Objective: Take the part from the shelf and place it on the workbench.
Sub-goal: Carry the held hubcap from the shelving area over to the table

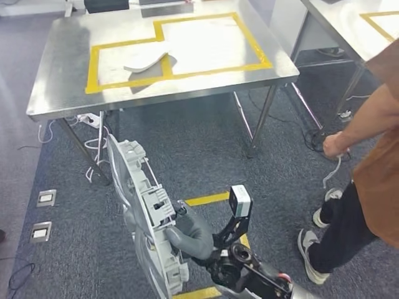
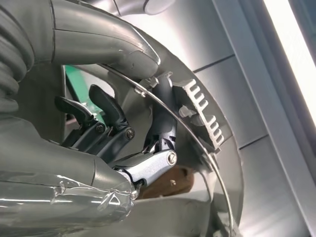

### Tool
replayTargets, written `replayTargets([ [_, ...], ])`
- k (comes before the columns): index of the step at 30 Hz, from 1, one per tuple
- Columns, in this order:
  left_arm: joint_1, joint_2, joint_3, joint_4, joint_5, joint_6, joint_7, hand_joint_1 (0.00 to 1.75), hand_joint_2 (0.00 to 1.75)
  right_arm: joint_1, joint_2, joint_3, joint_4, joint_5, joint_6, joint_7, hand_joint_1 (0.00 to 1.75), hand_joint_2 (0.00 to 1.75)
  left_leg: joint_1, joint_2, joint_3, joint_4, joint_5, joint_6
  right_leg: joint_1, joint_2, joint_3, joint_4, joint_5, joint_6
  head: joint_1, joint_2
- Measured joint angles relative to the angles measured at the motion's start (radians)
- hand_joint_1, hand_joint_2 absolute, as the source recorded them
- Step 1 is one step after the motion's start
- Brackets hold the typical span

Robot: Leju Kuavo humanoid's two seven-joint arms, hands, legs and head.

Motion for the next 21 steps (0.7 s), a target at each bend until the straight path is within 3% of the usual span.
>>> replayTargets([
  [2,-0.002,0.0,0.0,0.0,0.0,0.0,0.0,0.0,1.75,-0.001,0.001,0.0,-0.001,0.0,0.0,0.0,1.75,1.75,0.001,0.0,-0.033,0.064,-0.016,-0.009,-0.006,0.0,0.02,-0.015,-0.001,-0.005,-0.009,0.0],
  [5,-0.004,-0.001,0.0,0.0,0.0,0.0,0.001,0.0,1.75,-0.001,0.002,0.0,0.0,0.0,0.0,0.0,1.75,1.75,0.003,0.0,-0.161,0.246,-0.078,-0.021,-0.007,0.0,0.033,-0.022,-0.011,-0.013,-0.027,0.0],
  [6,-0.002,-0.001,0.0,0.0,0.0,0.0,0.001,0.0,1.75,-0.001,0.002,0.0,0.0,0.0,0.0,0.0,1.75,1.75,0.004,0.0,-0.192,0.274,-0.082,-0.022,-0.007,0.001,0.039,-0.022,-0.018,-0.014,-0.031,0.0],
  [7,0.0,0.0,0.0,0.0,0.0,0.0,0.001,0.0,1.75,-0.001,0.002,0.001,0.0,0.0,0.0,0.0,1.75,1.75,0.004,0.0,-0.206,0.266,-0.063,-0.021,-0.007,0.003,0.047,-0.022,-0.025,-0.015,-0.035,0.0],
  [10,0.002,0.003,0.0,0.0,0.0,0.0,0.0,0.0,1.75,-0.001,0.002,0.001,0.001,0.0,0.0,0.0,1.75,1.75,0.001,0.0,-0.165,0.084,0.073,-0.012,-0.005,0.006,0.077,-0.022,-0.049,-0.009,-0.05,0.0],
  [11,0.001,0.004,0.0,0.0,0.0,0.0,0.0,0.0,1.75,-0.001,0.002,0.001,0.001,0.0,0.0,0.0,1.75,1.75,-0.001,0.001,-0.15,0.032,0.091,-0.005,-0.004,0.007,0.083,-0.022,-0.057,-0.005,-0.054,0.0],
  [12,0.001,0.005,0.0,0.0,0.0,0.0,0.0,0.0,1.75,-0.001,0.002,0.001,0.002,0.0,0.0,0.0,1.75,1.75,-0.003,0.001,-0.141,0.002,0.096,0.002,-0.002,0.007,0.086,-0.023,-0.063,0.001,-0.057,0.0],
  [15,0.001,0.004,-0.001,0.0,-0.001,0.0,-0.001,0.0,1.75,-0.001,0.002,0.001,0.001,0.0,0.0,0.0,1.75,1.75,-0.001,-0.001,-0.12,-0.019,0.097,0.023,0.0,0.007,0.098,-0.013,-0.073,0.017,-0.054,0.0],
  [17,0.002,0.002,-0.001,0.0,-0.002,0.0,-0.001,0.0,1.75,-0.002,0.002,0.0,0.001,0.0,0.0,0.0,1.75,1.75,0.003,0.0,-0.097,-0.025,0.094,0.033,-0.002,0.005,0.082,0.04,-0.099,0.028,-0.046,0.0],
  [21,0.002,0.002,-0.001,0.0,-0.003,0.0,-0.002,0.0,1.75,0.001,0.002,0.0,0.002,0.0,0.0,0.0,1.75,1.75,0.004,0.0,-0.067,-0.026,0.068,0.041,-0.011,0.003,-0.059,0.269,-0.185,0.044,-0.028,0.0],
])
